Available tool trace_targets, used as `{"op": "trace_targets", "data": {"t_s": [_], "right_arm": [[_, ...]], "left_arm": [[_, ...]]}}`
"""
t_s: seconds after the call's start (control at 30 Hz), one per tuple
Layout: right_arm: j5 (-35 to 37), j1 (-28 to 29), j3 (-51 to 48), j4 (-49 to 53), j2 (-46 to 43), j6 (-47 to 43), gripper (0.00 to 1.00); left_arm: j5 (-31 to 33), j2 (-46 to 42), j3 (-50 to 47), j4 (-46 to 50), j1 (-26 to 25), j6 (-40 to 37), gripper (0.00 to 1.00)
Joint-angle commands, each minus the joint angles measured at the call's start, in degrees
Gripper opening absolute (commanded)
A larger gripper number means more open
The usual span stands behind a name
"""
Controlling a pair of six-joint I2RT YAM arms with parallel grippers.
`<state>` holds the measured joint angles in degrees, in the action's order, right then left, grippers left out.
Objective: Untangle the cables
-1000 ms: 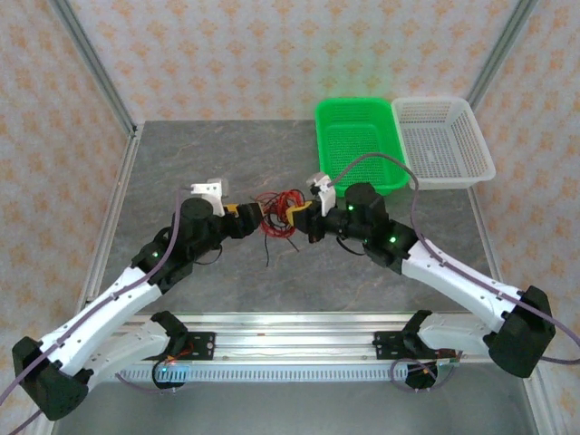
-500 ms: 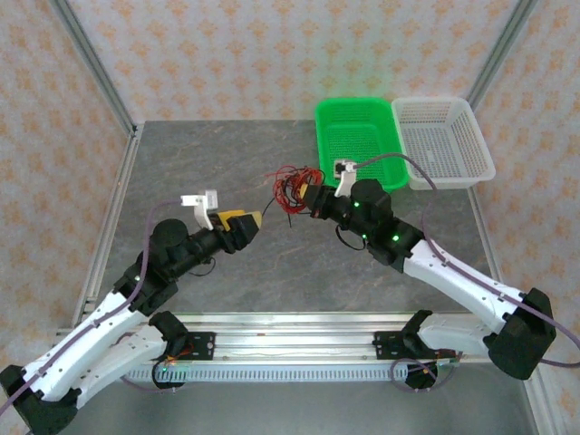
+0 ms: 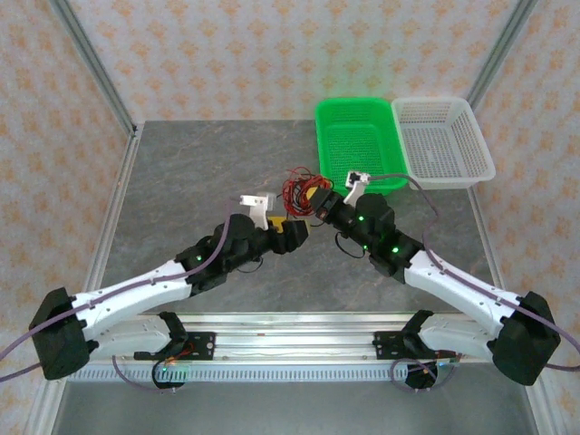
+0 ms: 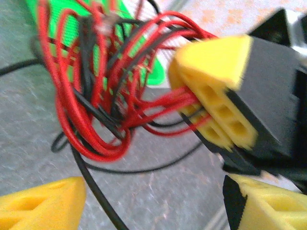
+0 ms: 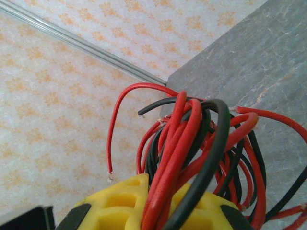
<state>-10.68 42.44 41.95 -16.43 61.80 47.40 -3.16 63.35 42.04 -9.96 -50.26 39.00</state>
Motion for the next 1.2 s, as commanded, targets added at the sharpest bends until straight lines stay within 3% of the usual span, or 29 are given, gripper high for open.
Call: {"op": "trace_targets", "data": {"t_s": [0.0, 0.27, 0.47, 0.77, 1.0, 1.17], "right_arm": [[0.76, 0.37, -0.31, -4.84, -2.36, 1.56, 0.0], [0.42, 0.45, -0.46, -4.96, -3.09, 1.58, 0.0], [-0.6, 0.54, -0.47, -5.8, -3.15, 1.95, 0.0], [-0.6, 0.8, -0.75, -7.52, -2.74, 2.55, 0.0], [-1.24, 1.16, -0.65, -8.47, -2.39, 2.87, 0.0], [-1.82, 1.49, -0.72, -8.87, -2.69, 3.38, 0.0]], "left_arm": [[10.01, 0.47, 2.14, 0.5, 0.07, -0.47, 0.76], [13.8, -2.56, 0.72, 0.73, 1.42, -1.28, 0.75], [6.67, -3.76, -2.0, -4.56, 6.17, -1.23, 0.75], [-2.52, 0.14, -3.51, -15.26, 6.97, 0.76, 0.74], [-3.9, 3.03, -4.15, -19.14, 6.94, 1.08, 0.74], [-2.44, 5.0, -4.14, -21.81, 7.36, 0.68, 0.55]]}}
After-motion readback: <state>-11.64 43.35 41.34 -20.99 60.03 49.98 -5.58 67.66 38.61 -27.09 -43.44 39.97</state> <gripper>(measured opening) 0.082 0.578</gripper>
